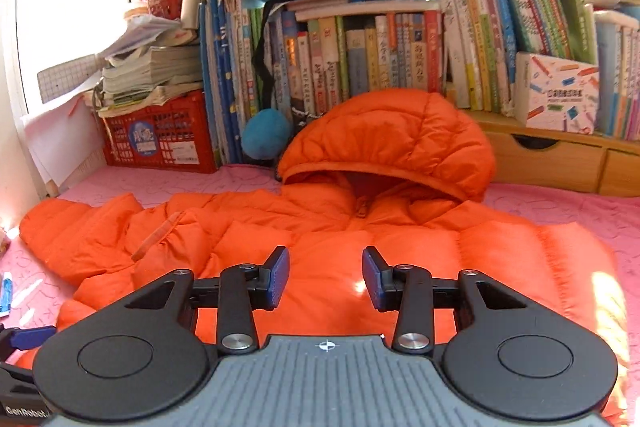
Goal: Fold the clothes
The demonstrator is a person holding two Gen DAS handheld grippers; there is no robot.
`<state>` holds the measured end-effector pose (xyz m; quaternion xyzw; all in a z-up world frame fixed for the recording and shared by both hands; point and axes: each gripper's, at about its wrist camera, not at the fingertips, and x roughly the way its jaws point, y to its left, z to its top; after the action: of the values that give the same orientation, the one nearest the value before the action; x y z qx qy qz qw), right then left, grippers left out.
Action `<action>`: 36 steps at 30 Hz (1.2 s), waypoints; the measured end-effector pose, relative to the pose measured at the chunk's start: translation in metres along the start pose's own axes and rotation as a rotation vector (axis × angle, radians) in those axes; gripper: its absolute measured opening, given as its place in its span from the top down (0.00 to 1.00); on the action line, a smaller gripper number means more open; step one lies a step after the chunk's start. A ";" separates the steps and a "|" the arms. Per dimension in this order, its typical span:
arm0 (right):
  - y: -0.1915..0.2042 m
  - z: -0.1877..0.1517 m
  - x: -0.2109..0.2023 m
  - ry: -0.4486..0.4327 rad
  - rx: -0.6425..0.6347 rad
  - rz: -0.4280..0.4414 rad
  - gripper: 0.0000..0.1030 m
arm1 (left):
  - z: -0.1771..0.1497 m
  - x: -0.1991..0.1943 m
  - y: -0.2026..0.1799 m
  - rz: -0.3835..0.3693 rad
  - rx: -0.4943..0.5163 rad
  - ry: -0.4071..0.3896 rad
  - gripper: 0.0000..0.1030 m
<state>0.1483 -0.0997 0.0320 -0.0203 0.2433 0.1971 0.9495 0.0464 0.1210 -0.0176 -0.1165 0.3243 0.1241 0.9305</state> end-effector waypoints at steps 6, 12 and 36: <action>-0.033 -0.011 -0.032 -0.122 -0.142 -0.275 0.28 | 0.046 -0.046 -0.015 -0.015 0.052 -0.179 0.00; -0.027 -0.025 -0.033 -0.161 -0.328 -0.368 0.16 | 0.088 0.004 -0.063 0.067 0.166 -0.227 0.00; -0.032 -0.034 0.048 0.054 -0.304 -0.438 0.01 | 0.057 0.100 -0.039 0.177 0.129 0.004 0.00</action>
<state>0.1839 -0.1166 -0.0228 -0.2200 0.2258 0.0208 0.9488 0.1672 0.1170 -0.0324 -0.0276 0.3425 0.1843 0.9208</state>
